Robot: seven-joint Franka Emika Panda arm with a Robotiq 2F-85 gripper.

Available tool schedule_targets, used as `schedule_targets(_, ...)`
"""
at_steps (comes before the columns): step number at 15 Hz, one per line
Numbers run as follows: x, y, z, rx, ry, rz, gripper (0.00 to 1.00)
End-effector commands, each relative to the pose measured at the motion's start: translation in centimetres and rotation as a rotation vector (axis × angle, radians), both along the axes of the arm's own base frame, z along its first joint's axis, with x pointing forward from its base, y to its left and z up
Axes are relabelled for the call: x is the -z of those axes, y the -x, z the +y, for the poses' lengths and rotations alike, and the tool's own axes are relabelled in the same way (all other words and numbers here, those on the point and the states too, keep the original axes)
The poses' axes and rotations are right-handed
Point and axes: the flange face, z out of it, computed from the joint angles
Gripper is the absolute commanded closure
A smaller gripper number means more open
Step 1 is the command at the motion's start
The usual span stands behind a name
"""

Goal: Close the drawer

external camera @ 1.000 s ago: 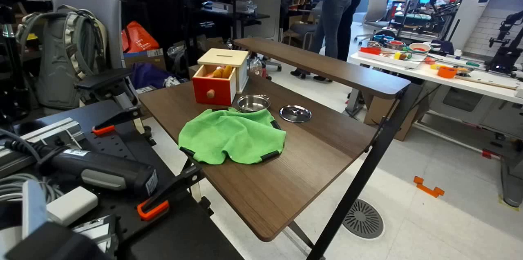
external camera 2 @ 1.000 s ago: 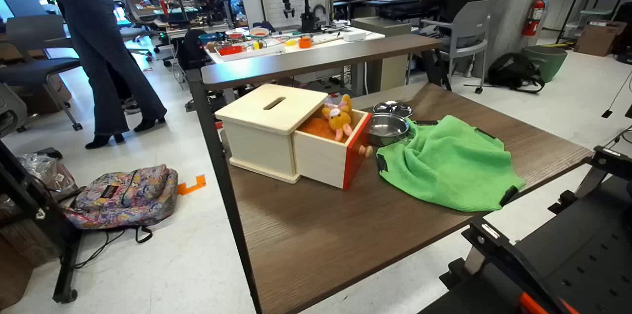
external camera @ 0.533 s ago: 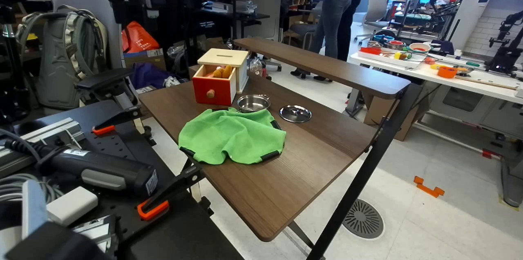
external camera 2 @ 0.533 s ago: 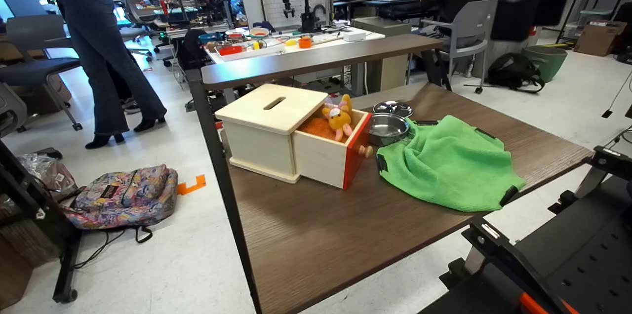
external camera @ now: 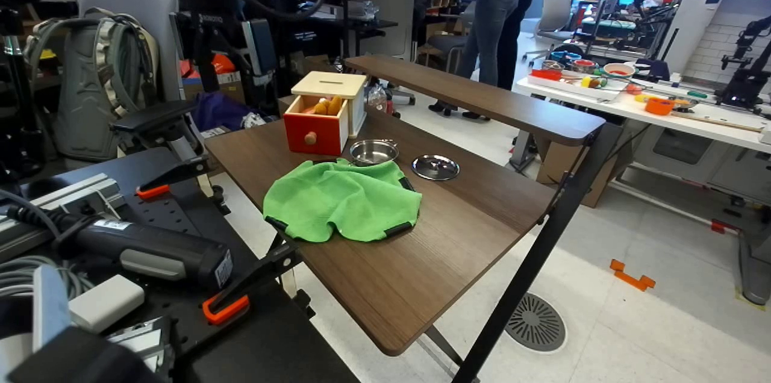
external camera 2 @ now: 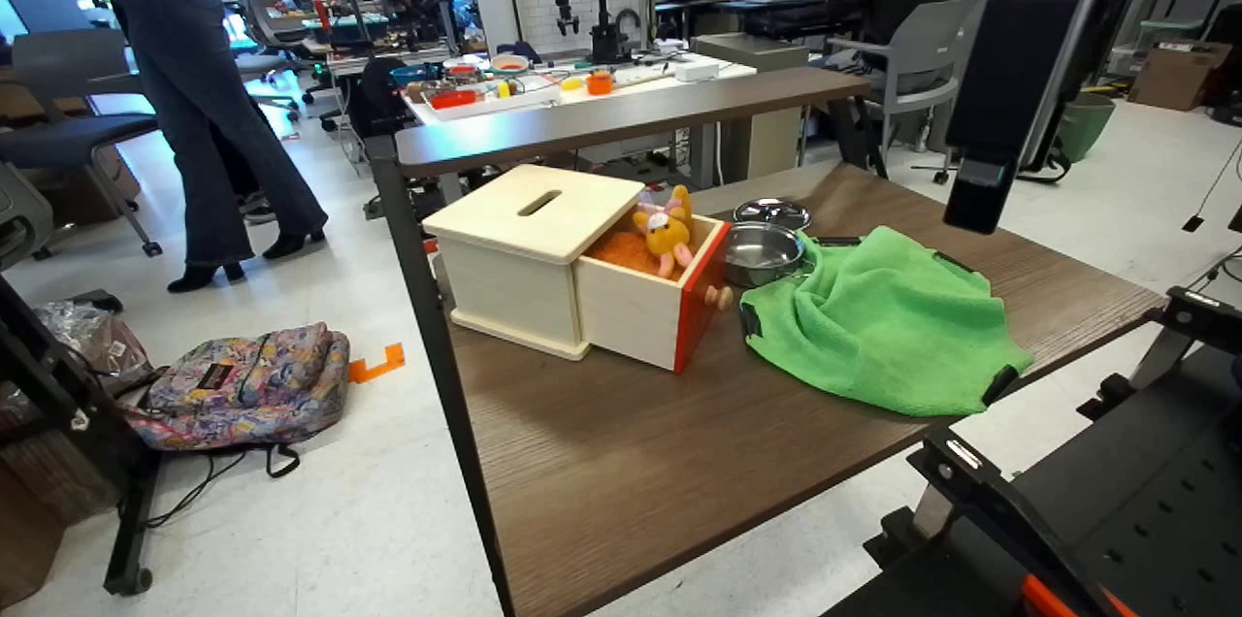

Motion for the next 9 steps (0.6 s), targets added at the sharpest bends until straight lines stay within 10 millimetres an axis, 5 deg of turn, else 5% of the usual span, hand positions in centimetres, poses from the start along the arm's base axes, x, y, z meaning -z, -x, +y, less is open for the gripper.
schedule_targets(1,3.0,-1.6,-1.4,0.007,-0.021,-0.052,0.00)
schedule_targets(9,8.9,-5.5,-2.9,0.078,-0.023,-0.045,0.00)
